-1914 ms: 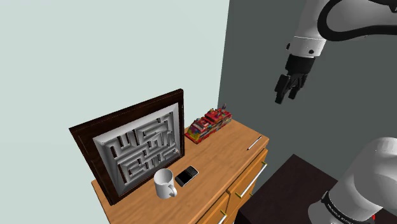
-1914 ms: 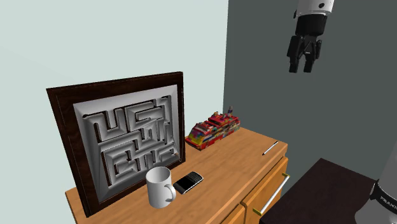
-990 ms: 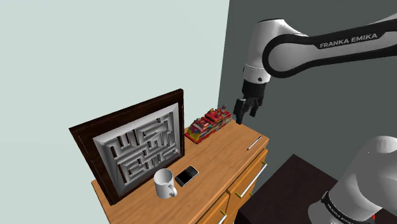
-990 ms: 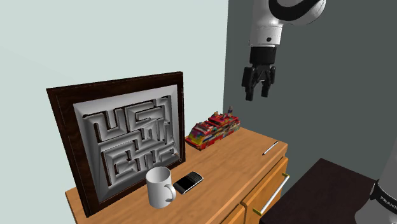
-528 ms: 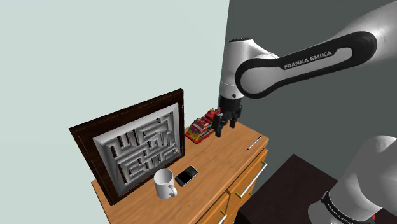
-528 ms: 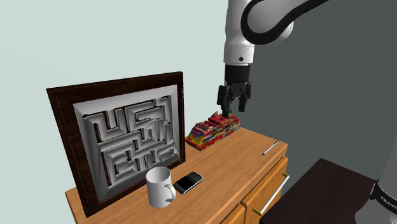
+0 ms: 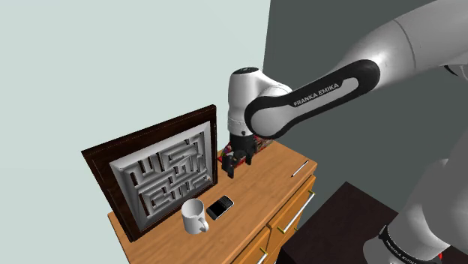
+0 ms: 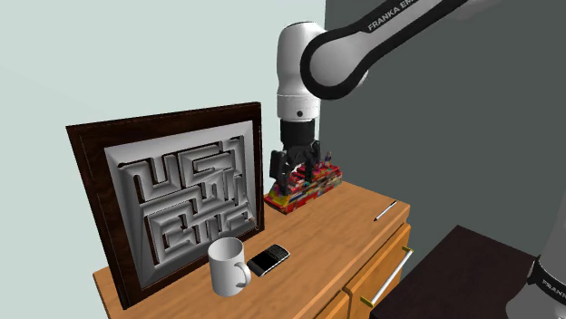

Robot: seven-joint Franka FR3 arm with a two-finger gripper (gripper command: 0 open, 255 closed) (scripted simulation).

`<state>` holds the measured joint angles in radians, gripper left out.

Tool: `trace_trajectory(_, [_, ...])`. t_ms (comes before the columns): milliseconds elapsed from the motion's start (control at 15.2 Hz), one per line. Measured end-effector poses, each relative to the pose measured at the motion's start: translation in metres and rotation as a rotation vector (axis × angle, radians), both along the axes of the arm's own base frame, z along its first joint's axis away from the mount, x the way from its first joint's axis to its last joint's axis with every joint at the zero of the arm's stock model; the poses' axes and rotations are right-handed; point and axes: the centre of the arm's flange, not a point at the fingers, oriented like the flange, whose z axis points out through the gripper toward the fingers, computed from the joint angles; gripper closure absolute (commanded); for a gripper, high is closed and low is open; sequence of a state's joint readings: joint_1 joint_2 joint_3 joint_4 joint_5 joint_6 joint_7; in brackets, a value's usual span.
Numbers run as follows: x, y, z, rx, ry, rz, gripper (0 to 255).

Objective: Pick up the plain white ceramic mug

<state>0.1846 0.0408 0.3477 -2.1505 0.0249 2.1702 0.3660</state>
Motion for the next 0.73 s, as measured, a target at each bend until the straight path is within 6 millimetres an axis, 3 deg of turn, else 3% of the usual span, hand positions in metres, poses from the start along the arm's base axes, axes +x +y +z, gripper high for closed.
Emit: trace_trajectory(726, [0.044, 0.112, -0.084, -0.021, 0.004, 0.091, 0])
